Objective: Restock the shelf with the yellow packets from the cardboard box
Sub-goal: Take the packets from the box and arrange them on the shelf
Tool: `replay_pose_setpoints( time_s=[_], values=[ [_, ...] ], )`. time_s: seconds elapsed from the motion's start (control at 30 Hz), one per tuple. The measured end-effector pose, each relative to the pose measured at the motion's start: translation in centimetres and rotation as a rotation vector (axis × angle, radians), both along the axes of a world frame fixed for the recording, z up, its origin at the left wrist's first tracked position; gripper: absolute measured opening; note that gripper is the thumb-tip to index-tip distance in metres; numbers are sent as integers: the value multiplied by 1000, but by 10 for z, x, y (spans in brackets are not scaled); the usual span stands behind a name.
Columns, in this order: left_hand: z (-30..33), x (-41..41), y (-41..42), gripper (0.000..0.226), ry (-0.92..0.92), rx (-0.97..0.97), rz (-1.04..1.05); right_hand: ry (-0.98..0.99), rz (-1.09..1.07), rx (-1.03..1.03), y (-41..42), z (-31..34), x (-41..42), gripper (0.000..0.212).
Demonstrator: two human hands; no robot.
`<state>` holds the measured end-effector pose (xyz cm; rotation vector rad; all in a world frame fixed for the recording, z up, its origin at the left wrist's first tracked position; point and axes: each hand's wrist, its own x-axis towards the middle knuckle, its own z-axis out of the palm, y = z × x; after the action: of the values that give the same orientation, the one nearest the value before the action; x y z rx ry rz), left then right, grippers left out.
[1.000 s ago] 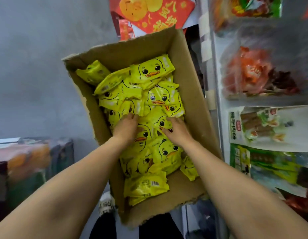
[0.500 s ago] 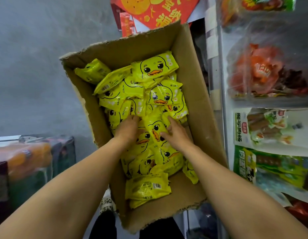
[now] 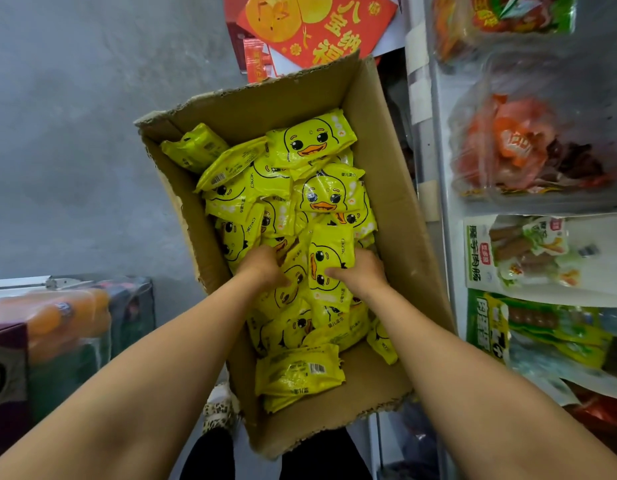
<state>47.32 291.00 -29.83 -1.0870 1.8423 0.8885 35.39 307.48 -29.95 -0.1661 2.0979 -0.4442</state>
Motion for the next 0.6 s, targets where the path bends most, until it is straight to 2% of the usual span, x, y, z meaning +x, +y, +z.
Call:
replay_pose_setpoints(
  time_s=[0.07,0.23,0.3,0.37,0.43,0.53,0.57,0.6],
  values=[
    [9,2,-3,53,17,10,45,6,-53,-26,8,9,-1,43],
    [37,12,-7,46,79,59,175,46,-185,-105,22,41,3,49],
    [49,19,-7,40,141,106,233,59,-213,-166,25,60,7,58],
    [66,29,-6,46,226,155,305,93,-267,-215,29,79,13,72],
    [87,42,-4,58,306,226,380,121,-314,-269,35,104,24,61],
    [130,65,6,38,484,363,481,146,-456,-349,52,146,54,38],
    [147,74,9,35,543,412,513,158,-497,-392,61,161,67,28],
    [166,83,14,37,594,468,537,170,-527,-419,69,176,80,28]
  ],
)
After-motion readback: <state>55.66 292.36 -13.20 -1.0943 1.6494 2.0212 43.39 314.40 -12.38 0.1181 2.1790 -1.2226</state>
